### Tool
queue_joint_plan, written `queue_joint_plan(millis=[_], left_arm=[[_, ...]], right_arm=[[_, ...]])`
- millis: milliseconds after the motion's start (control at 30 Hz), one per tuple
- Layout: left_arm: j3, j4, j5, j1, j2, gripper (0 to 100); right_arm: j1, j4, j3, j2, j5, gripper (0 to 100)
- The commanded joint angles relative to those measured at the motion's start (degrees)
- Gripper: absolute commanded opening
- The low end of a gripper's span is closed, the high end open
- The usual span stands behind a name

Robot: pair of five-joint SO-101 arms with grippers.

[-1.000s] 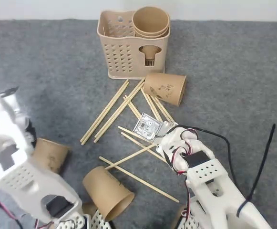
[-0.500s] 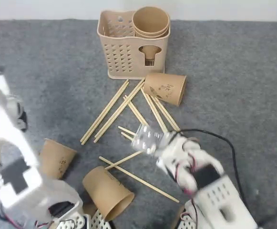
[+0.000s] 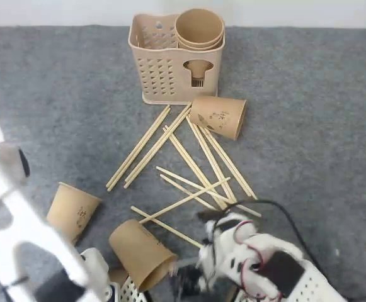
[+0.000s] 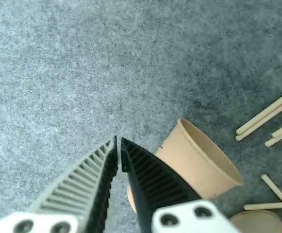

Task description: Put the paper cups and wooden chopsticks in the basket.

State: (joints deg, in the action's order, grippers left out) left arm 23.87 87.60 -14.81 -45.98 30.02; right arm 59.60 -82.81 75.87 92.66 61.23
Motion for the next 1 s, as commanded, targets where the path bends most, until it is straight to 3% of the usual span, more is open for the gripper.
queue_joint_plan(millis=[0,200,467,700,967], left_arm=[[4.4,-4.0,0.2,-0.2,8.8,1],[7.2,-7.3,0.5,-3.3,12.0,2],[7.1,-9.3,0.5,-5.5,8.3,8],[7.0,-12.3,0.5,-7.6,7.7,9],[6.5,-20.8,4.6,-19.0,7.7,9]], right_arm=[[9.3,-2.6,-4.6,-6.9,0.8,20.6],[15.8,-1.5,-11.9,-11.8,-5.3,20.9],[17.2,11.8,-13.6,-13.8,-20.6,21.0],[27.6,11.8,-15.5,-13.8,-30.5,21.0],[27.5,18.7,-7.6,-13.8,-32.0,21.0]])
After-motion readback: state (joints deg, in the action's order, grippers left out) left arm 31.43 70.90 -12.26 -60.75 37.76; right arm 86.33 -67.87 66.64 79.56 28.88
